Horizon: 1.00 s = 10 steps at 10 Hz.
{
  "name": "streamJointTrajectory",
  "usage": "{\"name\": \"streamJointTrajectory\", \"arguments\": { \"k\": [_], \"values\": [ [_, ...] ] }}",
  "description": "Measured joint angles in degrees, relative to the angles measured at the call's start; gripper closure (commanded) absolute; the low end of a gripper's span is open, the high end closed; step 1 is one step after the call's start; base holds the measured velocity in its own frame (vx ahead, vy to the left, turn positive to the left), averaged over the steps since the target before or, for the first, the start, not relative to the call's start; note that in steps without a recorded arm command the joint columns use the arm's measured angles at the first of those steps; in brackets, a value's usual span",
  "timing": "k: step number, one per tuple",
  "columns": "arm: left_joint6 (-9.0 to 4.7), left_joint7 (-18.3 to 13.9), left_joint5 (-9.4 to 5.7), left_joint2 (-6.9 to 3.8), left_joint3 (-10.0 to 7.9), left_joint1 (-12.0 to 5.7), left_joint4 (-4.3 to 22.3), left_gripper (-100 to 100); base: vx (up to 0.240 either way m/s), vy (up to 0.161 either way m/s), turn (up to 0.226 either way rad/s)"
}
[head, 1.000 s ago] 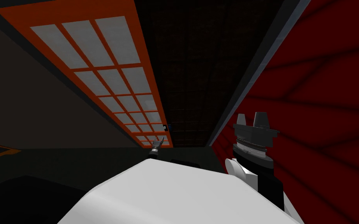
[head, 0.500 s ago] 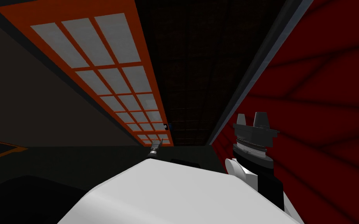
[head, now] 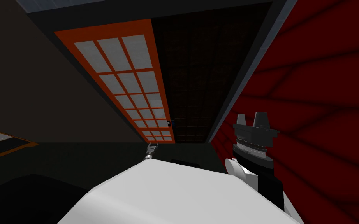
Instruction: Pull the door open
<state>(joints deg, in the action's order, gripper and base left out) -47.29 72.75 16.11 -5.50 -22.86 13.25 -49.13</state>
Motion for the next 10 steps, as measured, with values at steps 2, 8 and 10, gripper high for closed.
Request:
{"name": "streamJointTrajectory", "arguments": {
  "k": [2,8,10],
  "values": [
    [0.36,0.53,-0.80,-0.87,-1.90,0.73,1.65,-100,-0.209,0.030,-0.006],
    [1.87,3.09,-3.63,-2.23,-8.47,3.21,5.47,-100,-0.143,0.049,-0.064],
    [2.36,4.38,-4.58,-1.65,-10.56,3.40,5.99,-100,0.010,0.046,-0.191]
  ]
}}
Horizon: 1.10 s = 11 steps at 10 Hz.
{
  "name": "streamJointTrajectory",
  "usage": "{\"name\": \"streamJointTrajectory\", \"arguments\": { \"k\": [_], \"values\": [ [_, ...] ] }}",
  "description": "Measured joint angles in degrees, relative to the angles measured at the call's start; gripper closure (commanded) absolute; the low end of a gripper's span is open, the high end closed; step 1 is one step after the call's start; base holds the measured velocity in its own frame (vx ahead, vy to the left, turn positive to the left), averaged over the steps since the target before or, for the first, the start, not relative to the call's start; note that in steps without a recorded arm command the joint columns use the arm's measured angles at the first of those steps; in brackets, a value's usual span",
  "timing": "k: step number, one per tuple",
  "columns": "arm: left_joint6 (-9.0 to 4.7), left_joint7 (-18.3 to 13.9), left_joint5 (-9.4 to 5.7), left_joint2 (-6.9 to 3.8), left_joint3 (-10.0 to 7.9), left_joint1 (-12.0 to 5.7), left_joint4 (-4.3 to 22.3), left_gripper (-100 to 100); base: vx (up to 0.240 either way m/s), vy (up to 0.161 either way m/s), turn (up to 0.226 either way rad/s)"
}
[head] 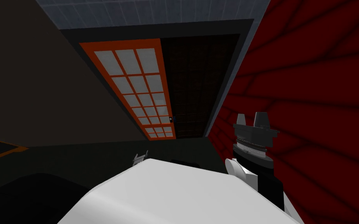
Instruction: Pull the door open
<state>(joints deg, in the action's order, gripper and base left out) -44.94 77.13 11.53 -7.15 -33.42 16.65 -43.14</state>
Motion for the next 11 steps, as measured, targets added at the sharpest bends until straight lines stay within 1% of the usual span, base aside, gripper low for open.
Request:
{"name": "streamJointTrajectory", "arguments": {
  "k": [1,2,3,4,6,7,8,9,10,11],
  "values": [
    [0.60,0.56,-0.46,0.37,-0.91,-0.47,-0.12,-100,0.125,0.060,-0.218],
    [0.78,1.15,-0.81,0.61,-1.55,-1.53,0.51,-100,0.164,0.027,-0.137],
    [0.66,1.62,-1.06,0.79,-1.95,-2.55,1.10,-100,0.173,0.020,-0.139],
    [0.88,2.00,-1.17,1.22,-2.08,-3.51,0.90,-100,0.174,0.043,-0.108],
    [1.35,2.03,-1.21,1.96,-1.89,-4.40,-0.31,-100,0.188,0.034,-0.132],
    [0.89,2.19,-1.30,1.88,-1.92,-5.59,0.73,-100,0.171,0.041,-0.130],
    [0.47,2.64,-1.33,2.34,-1.86,-6.87,1.16,-100,0.187,0.040,-0.176],
    [0.62,2.81,-1.23,3.07,-1.54,-7.33,0.10,-100,0.187,0.044,-0.109],
    [0.33,2.91,-1.26,3.00,-1.41,-8.57,0.83,-100,0.226,0.039,-0.119],
    [0.16,2.96,-1.20,3.29,-1.10,-9.53,0.68,-100,0.213,0.026,-0.106]
  ]
}}
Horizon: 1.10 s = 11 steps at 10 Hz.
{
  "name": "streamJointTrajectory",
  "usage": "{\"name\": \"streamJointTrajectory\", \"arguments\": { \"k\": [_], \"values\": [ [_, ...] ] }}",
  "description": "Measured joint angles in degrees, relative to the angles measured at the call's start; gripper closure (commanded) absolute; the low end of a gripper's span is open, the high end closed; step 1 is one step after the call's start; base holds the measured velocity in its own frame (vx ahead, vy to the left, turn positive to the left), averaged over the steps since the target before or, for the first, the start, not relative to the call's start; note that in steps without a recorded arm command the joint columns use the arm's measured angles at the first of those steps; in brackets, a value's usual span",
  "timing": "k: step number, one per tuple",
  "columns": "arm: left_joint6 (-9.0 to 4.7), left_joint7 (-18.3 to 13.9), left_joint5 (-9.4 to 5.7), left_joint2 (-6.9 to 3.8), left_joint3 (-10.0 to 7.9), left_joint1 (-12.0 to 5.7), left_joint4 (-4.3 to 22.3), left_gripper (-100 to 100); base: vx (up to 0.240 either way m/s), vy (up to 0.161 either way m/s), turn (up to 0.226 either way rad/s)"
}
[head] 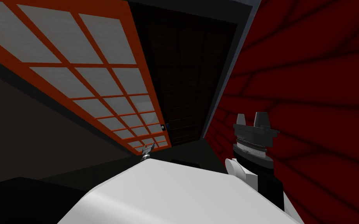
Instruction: Pull the door open
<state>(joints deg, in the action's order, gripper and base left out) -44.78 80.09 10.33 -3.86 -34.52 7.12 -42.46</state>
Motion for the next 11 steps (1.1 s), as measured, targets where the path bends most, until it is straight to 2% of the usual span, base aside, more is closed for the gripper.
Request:
{"name": "streamJointTrajectory", "arguments": {
  "k": [1,2,3,4,6,7,8,9,10,11],
  "values": [
    [0.65,-0.23,0.19,0.55,0.53,-0.23,-1.75,-100,0.160,0.036,-0.107],
    [0.20,-0.12,0.14,0.40,0.61,-1.65,-0.54,-100,0.188,0.049,-0.127],
    [0.77,-0.11,0.39,1.41,1.20,-1.83,-2.70,-100,0.175,0.052,-0.084],
    [0.40,0.11,0.36,1.34,1.31,-3.18,-1.61,-100,0.184,0.064,-0.126],
    [-0.15,0.48,0.57,1.98,2.03,-5.15,-1.73,-100,0.208,0.045,-0.100],
    [-1.13,0.27,0.48,1.32,2.17,-6.61,0.38,-100,0.087,-0.008,0.001],
    [-1.25,0.31,0.53,1.52,2.29,-6.94,0.45,-100,0.033,-0.017,-0.045],
    [-0.50,0.35,0.66,2.01,2.50,-6.76,-1.33,-100,0.014,-0.006,-0.006],
    [-0.30,0.35,0.67,2.07,2.54,-6.74,-1.56,100,0.000,0.000,0.000],
    [-0.42,0.35,0.67,2.06,2.55,-6.77,-1.41,100,-0.003,-0.010,-0.031]
  ]
}}
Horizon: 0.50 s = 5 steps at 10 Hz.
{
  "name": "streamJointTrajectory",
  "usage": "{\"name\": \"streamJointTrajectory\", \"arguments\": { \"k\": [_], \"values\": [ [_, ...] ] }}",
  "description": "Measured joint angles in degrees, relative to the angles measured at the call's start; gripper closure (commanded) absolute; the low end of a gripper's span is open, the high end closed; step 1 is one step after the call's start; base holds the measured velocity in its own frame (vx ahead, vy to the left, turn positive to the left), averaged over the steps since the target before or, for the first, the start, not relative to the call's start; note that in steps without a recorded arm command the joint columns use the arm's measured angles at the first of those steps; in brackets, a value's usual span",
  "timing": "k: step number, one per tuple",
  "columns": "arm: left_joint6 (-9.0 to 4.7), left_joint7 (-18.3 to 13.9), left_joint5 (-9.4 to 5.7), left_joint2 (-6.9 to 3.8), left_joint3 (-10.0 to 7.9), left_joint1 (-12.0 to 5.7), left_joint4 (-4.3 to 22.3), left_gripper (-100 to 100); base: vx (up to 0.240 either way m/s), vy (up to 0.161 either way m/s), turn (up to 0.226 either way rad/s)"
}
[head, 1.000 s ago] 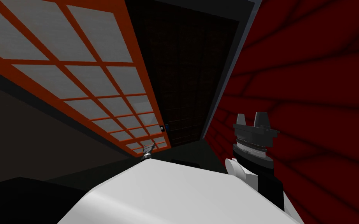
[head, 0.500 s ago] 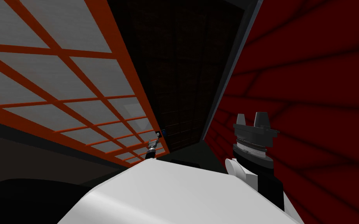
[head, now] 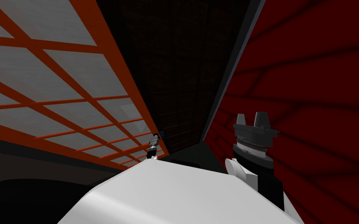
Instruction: Pull the door open
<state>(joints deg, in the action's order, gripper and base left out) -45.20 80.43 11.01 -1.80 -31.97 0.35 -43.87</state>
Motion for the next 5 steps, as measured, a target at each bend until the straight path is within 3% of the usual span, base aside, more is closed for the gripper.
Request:
{"name": "streamJointTrajectory", "arguments": {
  "k": [5],
  "values": [
    [-0.06,0.02,0.06,0.13,0.15,-0.10,0.12,100,-0.018,-0.004,0.005]
  ]
}}
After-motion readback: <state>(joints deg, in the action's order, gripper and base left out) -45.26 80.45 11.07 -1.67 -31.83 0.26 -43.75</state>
